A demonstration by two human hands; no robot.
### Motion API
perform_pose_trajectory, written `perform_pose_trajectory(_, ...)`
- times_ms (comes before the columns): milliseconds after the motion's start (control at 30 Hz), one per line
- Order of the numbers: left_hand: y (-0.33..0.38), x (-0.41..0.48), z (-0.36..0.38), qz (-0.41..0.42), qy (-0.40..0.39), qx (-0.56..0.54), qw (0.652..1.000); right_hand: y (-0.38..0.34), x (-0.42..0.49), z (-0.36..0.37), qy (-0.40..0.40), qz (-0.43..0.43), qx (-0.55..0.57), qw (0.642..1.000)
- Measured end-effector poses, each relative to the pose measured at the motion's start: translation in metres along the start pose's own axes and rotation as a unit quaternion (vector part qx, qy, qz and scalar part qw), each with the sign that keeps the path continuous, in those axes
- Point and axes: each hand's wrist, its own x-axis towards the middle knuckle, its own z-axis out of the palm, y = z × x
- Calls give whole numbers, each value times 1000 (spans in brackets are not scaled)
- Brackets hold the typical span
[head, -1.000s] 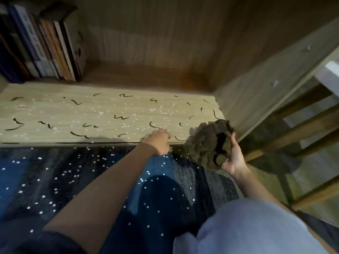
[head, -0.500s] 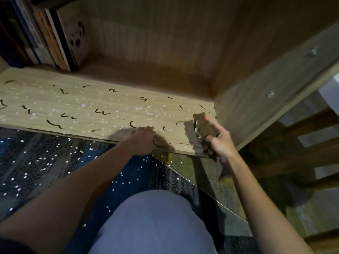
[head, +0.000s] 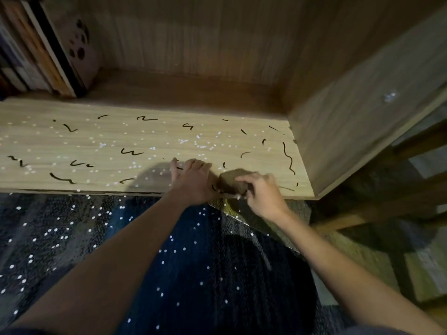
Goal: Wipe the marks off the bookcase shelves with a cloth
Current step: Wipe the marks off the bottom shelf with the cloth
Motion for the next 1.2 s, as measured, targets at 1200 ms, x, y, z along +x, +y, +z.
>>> perform_pose_trajectory(1200,-9,-22,2,59,-5,-15,998,-16,-53,28,40,-90,-47,994)
